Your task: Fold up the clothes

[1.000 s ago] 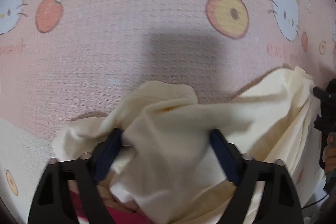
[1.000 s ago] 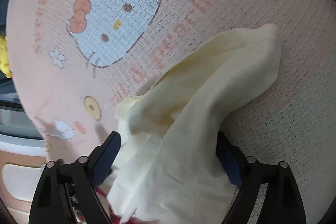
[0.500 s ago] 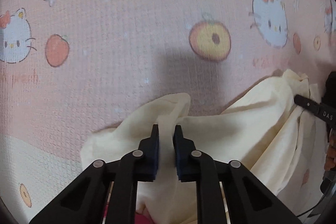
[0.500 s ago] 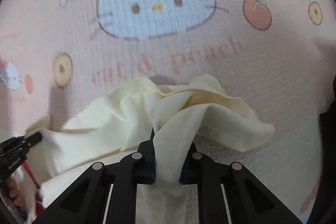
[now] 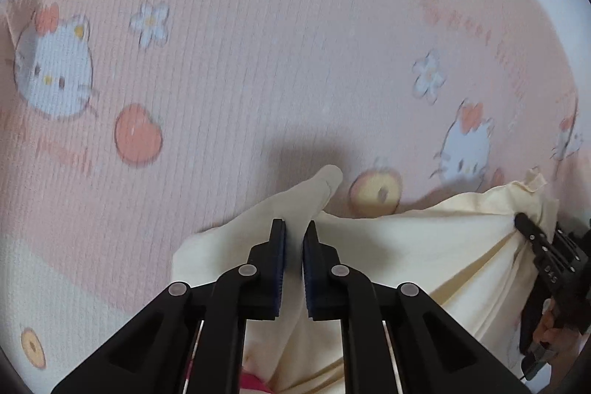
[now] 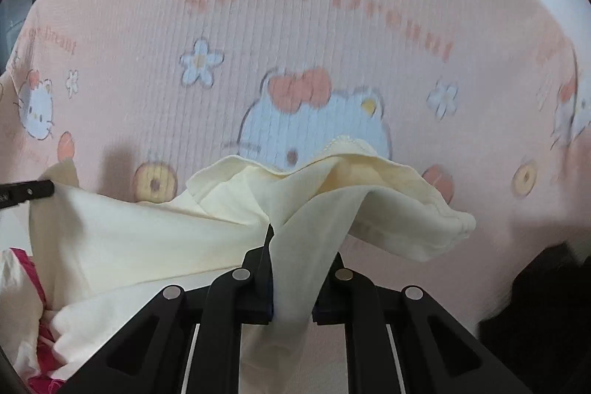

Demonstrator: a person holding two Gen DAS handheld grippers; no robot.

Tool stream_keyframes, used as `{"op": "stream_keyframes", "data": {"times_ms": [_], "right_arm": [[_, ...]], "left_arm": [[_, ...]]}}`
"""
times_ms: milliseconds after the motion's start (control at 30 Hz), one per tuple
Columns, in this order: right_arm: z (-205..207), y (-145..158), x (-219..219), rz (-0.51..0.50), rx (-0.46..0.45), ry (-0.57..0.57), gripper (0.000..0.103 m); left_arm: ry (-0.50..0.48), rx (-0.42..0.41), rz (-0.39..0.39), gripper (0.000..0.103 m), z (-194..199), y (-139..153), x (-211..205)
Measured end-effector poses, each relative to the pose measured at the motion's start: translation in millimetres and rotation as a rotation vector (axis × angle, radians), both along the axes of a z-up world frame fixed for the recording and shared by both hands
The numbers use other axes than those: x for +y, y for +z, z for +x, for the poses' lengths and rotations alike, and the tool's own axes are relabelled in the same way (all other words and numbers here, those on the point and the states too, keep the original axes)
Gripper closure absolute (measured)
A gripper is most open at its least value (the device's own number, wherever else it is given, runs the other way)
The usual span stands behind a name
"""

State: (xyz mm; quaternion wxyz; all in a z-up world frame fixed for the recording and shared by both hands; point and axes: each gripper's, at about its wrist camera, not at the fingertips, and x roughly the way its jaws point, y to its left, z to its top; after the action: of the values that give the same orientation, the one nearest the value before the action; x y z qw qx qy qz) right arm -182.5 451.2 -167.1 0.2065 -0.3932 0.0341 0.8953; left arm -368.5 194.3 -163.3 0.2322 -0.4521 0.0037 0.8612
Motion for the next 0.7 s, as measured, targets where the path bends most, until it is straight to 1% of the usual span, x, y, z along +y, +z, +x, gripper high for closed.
{"op": "stream_keyframes", "data": {"times_ms": [33, 100, 133, 167, 200, 233, 333, 367, 400, 433, 467, 500, 533, 567, 600, 633, 667, 700], "right_arm": [[-5.3, 2.4, 4.5, 0.006, 0.008, -0.007, 0.093], [-17.3, 3.9, 12.1, 0.032, 0.027, -0.018, 0.093], [-23.1, 3.0, 13.9, 0.063, 0.029, -0.021, 0.093], [-24.6, 4.5, 16.6, 0.088, 0.029, -0.027, 0.093], [-24.9, 6.6, 21.2, 0.098, 0.032, -0.041, 0.093], [-23.7, 8.0, 27.4, 0.085, 0.04, -0.057, 0.093], [-23.8, -0.9, 42.4, 0.007, 0.037, -0.09, 0.092], [-24.0, -5.5, 44.2, 0.005, 0.016, -0.113, 0.084], [-26.1, -11.5, 45.3, 0.015, -0.033, -0.118, 0.073], [-26.6, -16.1, 46.7, 0.016, -0.069, -0.127, 0.064], [-24.5, -18.5, 48.6, 0.0, -0.084, -0.141, 0.046], [-22.4, -20.8, 50.5, -0.016, -0.099, -0.155, 0.036], [-20.2, -22.2, 52.7, -0.043, -0.103, -0.169, 0.035], [-17.9, -22.1, 54.9, -0.096, -0.092, -0.178, 0.035], [-16.0, -22.6, 56.3, -0.163, -0.08, -0.178, 0.035], [-14.0, -23.0, 57.7, -0.23, -0.069, -0.178, 0.034], [-11.8, -23.1, 56.3, -0.266, -0.068, -0.173, 0.034], [-9.2, -22.7, 50.1, -0.251, -0.086, -0.161, 0.034]], "left_arm": [[0.005, 0.055, -0.006, 0.1, 0.5, 7.2, 0.7], [0.015, 0.157, -0.008, 0.101, 1.0, 21.5, 1.3], [0.017, 0.191, 0.015, 0.101, 0.0, 28.6, -0.7], [0.016, 0.206, 0.044, 0.101, -1.8, 35.6, -2.4], [0.009, 0.182, 0.078, 0.101, -5.5, 40.5, -2.6], [0.006, 0.156, 0.1, 0.101, -9.3, 40.2, -2.7], [0.018, 0.107, 0.183, 0.1, -14.7, 32.3, -7.1], [0.024, 0.087, 0.204, 0.1, -14.0, 29.5, -8.6], [0.023, 0.059, 0.219, 0.1, -13.1, 27.0, -8.9], [0.014, 0.024, 0.234, 0.099, -14.4, 22.2, -8.8], [0.007, -0.015, 0.243, 0.097, -15.3, 17.5, -8.7], [0.003, -0.057, 0.244, 0.094, -15.2, 12.9, -8.6], [-0.001, -0.1, 0.244, 0.082, -15.1, 8.4, -8.4], [-0.003, -0.136, 0.247, 0.055, -14.8, 5.3, -8.8], [0.0, -0.157, 0.252, 0.034, -14.0, 4.2, -10.6], [0.004, -0.171, 0.256, 0.006, -12.2, 2.1, -13.2], [0.005, -0.179, 0.266, 0.005, -9.0, 1.2, -16.8], [0.004, -0.186, 0.265, 0.005, -6.1, 0.4, -19.6]]}}
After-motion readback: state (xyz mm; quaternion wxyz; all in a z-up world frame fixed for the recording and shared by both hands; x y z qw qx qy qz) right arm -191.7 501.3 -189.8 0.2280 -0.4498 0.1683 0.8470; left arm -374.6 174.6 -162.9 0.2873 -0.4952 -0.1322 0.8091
